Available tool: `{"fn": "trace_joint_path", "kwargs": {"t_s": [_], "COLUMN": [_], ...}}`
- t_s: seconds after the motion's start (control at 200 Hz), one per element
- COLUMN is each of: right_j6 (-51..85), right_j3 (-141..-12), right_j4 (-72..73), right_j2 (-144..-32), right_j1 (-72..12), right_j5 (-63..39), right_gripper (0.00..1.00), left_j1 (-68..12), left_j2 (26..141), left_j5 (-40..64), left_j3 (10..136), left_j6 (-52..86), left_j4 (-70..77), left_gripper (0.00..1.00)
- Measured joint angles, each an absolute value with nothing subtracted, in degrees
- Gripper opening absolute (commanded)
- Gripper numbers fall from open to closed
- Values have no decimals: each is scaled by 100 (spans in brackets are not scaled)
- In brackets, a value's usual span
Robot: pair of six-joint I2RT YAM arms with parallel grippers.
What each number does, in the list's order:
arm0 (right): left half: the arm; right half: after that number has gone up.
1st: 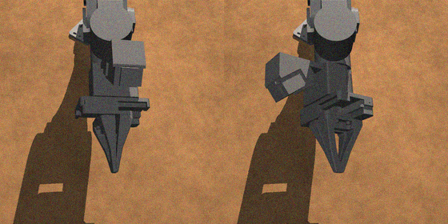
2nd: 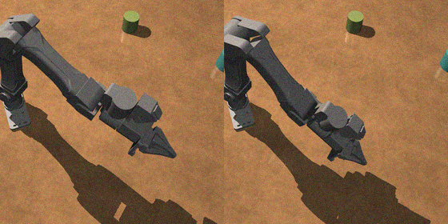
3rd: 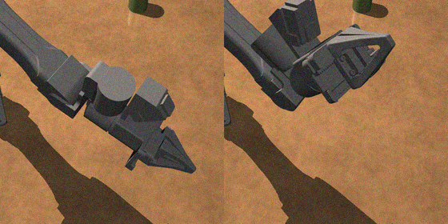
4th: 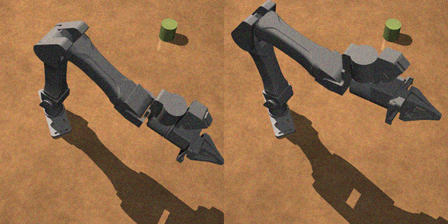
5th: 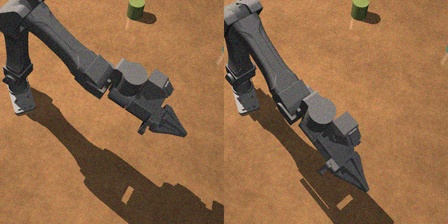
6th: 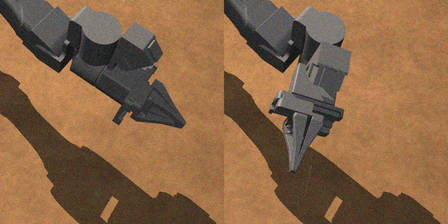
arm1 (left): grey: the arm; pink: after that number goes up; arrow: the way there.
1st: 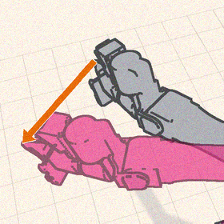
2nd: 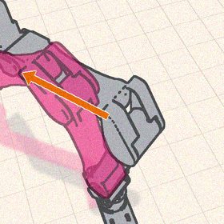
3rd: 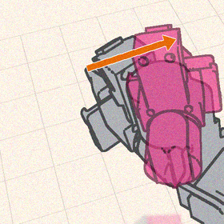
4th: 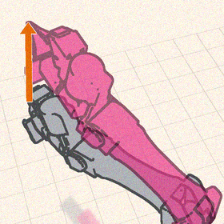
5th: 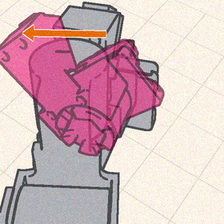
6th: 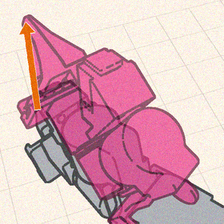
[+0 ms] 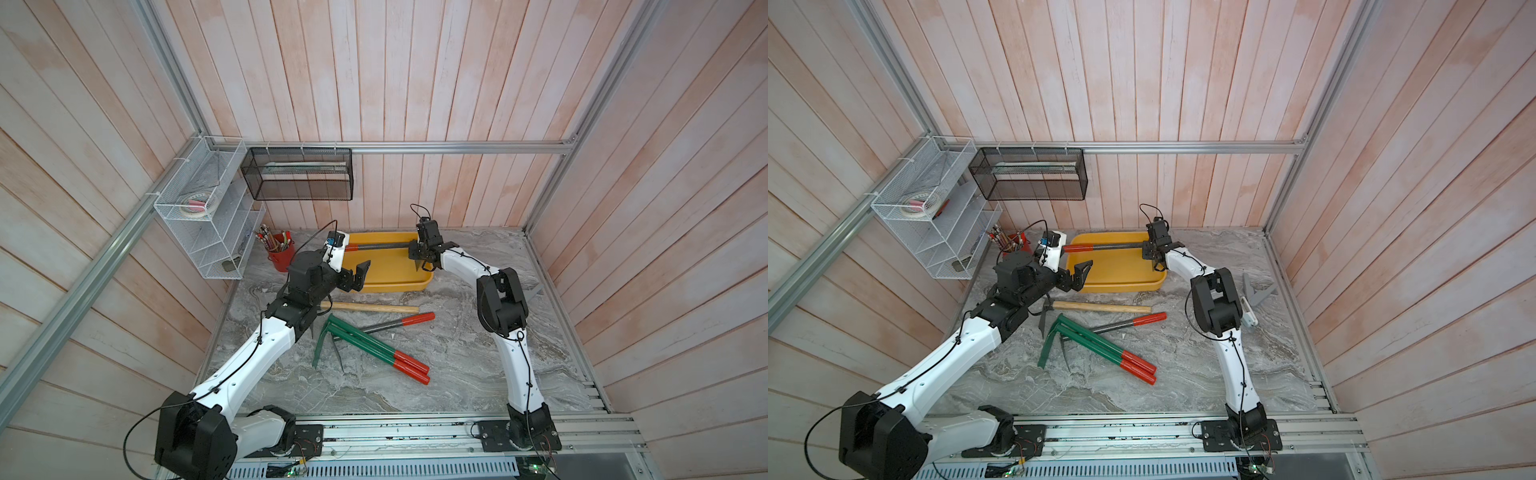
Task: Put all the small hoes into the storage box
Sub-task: Place the hoe in the storage box, then pick up the hoe from the center of the board.
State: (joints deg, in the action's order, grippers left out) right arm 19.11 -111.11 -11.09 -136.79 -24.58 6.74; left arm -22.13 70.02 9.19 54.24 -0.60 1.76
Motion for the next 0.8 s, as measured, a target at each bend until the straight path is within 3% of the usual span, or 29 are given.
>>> {"fn": "trace_joint_path", "kwargs": {"t_s": [0.19,0.39,0.54,0.8], "right_j6": [1704,1107,642,552], "right_j3": [-10110,-8235,-7126,-6296], "right_j4": [-554,196,482,38], "right_j2": [-12864,-10643,-9214,-9441], "right_j1": [-2471,-2711,-3376,-4698], "right_j5": [797,963,576,-108], "right_gripper": [33,34,34,34], "left_j1": [-2193,-1874,-1562,-1181], "left_j2": [7070,7275,7529,7778], "left_j5": [1011,1450,1841,2198], "left_j3": [5356,5151,4875,4657], "left_j6": [5,342,825,1638], "left_j4": [270,576,1009,1712], "left_gripper": [100,100,100,100]}}
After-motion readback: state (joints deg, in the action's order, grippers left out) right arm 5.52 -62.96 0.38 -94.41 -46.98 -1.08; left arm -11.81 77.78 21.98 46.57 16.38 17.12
